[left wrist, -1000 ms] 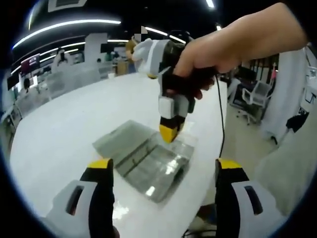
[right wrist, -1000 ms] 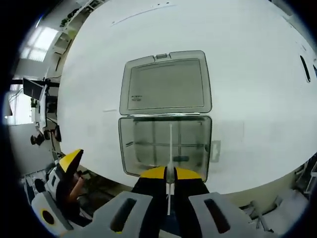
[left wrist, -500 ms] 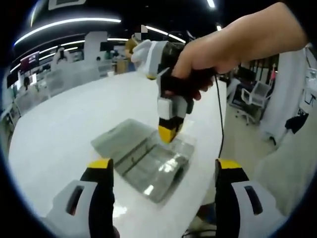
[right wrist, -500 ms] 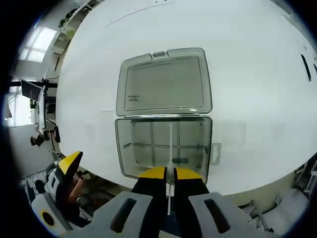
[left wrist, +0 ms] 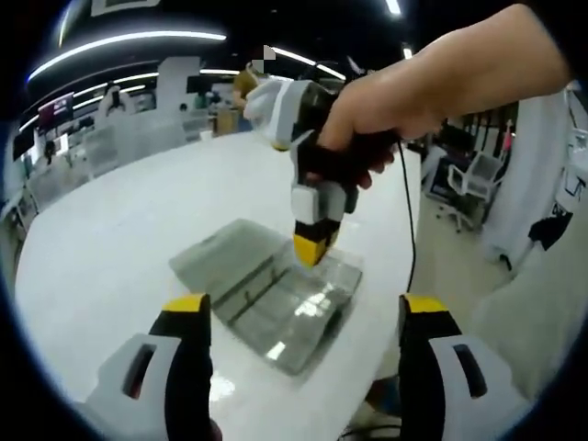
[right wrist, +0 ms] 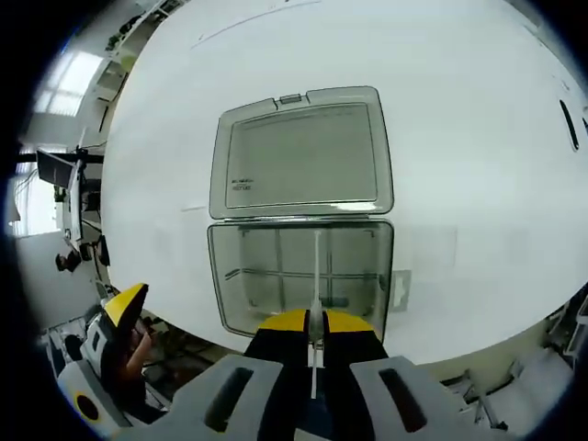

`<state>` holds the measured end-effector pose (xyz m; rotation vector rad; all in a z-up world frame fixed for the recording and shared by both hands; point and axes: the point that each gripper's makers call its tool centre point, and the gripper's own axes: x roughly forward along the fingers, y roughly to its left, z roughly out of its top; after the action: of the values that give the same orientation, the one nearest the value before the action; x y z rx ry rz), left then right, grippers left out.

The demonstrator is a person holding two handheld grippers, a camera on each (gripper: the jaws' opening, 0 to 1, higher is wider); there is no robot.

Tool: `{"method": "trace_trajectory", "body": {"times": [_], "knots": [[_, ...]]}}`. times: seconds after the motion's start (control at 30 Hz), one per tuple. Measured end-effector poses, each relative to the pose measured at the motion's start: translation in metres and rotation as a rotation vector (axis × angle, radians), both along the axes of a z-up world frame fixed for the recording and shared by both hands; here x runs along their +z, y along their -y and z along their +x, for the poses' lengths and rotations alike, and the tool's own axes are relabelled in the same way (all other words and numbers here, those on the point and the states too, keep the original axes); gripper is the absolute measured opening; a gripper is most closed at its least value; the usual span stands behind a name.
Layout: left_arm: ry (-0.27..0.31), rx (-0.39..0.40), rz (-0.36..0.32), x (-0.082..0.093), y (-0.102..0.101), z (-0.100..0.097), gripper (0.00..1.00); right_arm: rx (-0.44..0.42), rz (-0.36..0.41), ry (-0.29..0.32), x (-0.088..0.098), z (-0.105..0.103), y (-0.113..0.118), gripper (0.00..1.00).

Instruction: Insert the divider into the dual guide fixture by aligning both edges with the guide slots and pushing it downward to the bottom, including one-sided entry, uneven engagement, binding, and posture correction.

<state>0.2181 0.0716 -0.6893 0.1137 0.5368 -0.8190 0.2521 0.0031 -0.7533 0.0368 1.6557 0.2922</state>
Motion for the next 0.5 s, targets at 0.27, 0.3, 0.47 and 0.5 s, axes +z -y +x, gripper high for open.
{"method": "trace_trajectory", "body": {"times": [0.27, 0.3, 0.47, 0.5], "knots": [[-0.009, 0.001, 0.003, -0.002, -0.002, 0.001, 0.81, -0.001, -0.009, -0.002, -0.007, 0.003, 0.002, 0.0], [-0.01, 0.001, 0.004, -0.002, -0.002, 0.001, 0.81, -0.003, -0.01, -0.003, -0.007, 0.004, 0.003, 0.0], [-0.012, 0.0, 0.005, -0.002, -0.003, 0.002, 0.81, -0.006, -0.009, -0.006, -0.011, 0.006, 0.004, 0.0], [-0.013, 0.001, 0.005, -0.002, -0.004, 0.002, 0.81, -0.005, -0.011, -0.006, -0.012, 0.006, 0.004, 0.0]]}}
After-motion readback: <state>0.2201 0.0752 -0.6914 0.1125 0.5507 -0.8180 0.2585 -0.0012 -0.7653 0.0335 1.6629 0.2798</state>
